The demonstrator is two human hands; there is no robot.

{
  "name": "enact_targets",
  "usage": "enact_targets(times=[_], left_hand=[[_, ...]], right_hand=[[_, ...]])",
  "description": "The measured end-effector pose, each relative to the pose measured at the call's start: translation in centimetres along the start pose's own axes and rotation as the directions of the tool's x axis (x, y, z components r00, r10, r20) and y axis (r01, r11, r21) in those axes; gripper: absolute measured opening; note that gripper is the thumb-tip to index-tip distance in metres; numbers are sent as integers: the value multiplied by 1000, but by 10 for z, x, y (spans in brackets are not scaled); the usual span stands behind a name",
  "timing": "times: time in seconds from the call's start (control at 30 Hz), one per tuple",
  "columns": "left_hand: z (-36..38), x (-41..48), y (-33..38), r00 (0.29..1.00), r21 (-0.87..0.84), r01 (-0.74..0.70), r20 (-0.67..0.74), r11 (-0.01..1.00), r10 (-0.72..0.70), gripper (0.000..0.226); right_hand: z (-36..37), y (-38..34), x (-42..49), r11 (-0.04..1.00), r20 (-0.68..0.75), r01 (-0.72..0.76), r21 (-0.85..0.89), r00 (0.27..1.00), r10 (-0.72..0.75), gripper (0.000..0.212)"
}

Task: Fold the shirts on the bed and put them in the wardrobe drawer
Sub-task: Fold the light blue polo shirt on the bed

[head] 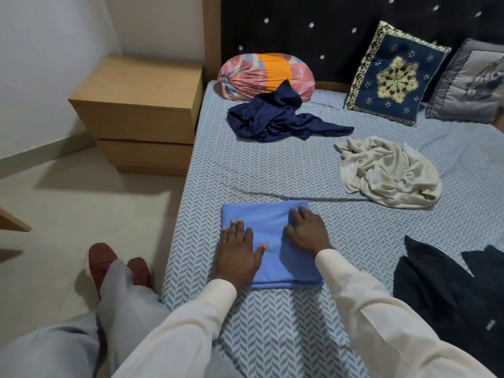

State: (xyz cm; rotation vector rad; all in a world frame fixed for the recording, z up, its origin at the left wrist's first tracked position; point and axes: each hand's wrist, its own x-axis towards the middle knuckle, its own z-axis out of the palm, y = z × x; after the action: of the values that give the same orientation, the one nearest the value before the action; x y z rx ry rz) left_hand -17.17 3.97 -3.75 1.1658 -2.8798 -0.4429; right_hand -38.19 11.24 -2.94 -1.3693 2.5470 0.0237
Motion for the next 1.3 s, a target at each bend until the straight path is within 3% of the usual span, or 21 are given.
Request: enact_targets(times=[0.07, 0.23, 0.37, 0.4, 0.5, 0.53, 0.57, 0.63, 0.67, 0.73, 0.8, 0.87, 0.9, 0.97, 1.13, 1.23, 1.3], left_hand=[[-4, 16, -8, 1000, -32, -21, -22, 999, 20, 97], [-5, 41, -42, 961, -10, -32, 275, 999, 34, 136], [-11, 36, -41, 949, -38, 2, 314, 999, 10, 134], [-11, 29, -38, 957, -79, 48, 288, 996, -23, 127], [-11, -5, -26, 974, -267, 220, 17, 938, -224, 105], [-9, -19, -23, 949, -349, 273, -55, 897, -311, 97], [-9, -32, -22, 919, -440, 345, -21, 829, -393, 87], [-7, -51, -26, 863, -551, 489, 192, 676, -467, 64], [-4, -56, -30, 840, -568, 538, 292, 623, -458, 57], [-1, -63, -35, 812, -608, 584, 425, 538, -401, 57], [10, -61, -42, 804, -676, 592, 461, 438, -375, 64], [7, -60, -46, 795, -739, 597, 496, 311, -349, 48], [0, -62, -46, 791, -760, 597, 506, 255, -343, 34], [-14, -66, -49, 798, -781, 582, 494, 228, -344, 16], [-49, -70, -89, 824, -834, 487, 341, 260, -452, 18], [-73, -71, -119, 780, -664, 542, 170, 515, -602, 20], [-81, -78, -122, 746, -472, 604, 52, 642, -664, 24]], right_hand=[[-3, 3, 7, 999, 63, -26, -25, 998, 27, 69], [2, 9, 14, 995, 178, -97, -32, 979, 101, 78], [-6, 15, 16, 993, 263, -102, 61, 961, 82, 80], [-7, 19, 12, 990, 235, -104, 98, 969, 78, 82], [-4, 26, -19, 940, -109, -169, 295, 972, 209, 87], [1, 28, -38, 867, -157, -232, 442, 931, 329, 85], [9, 31, -57, 743, -117, -299, 599, 885, 450, 82], [30, 31, -97, 481, 82, -434, 762, 801, 594, 84], [40, 31, -111, 418, 150, -479, 772, 775, 614, 84], [47, 29, -133, 317, 261, -536, 783, 745, 614, 73], [45, 23, -134, 118, 383, -522, 845, 744, 548, 53], [36, 17, -134, -54, 495, -529, 847, 748, 442, 30], [30, 13, -135, -80, 526, -545, 834, 745, 409, 22], [18, 1, -141, -64, 566, -588, 806, 734, 376, 16], [11, -53, -173, -51, 636, -643, 764, 738, 224, 9], [22, -97, -196, 23, 686, -688, 726, 726, 48, 12], [27, -112, -205, 229, 710, -681, 696, 701, -73, 22]])
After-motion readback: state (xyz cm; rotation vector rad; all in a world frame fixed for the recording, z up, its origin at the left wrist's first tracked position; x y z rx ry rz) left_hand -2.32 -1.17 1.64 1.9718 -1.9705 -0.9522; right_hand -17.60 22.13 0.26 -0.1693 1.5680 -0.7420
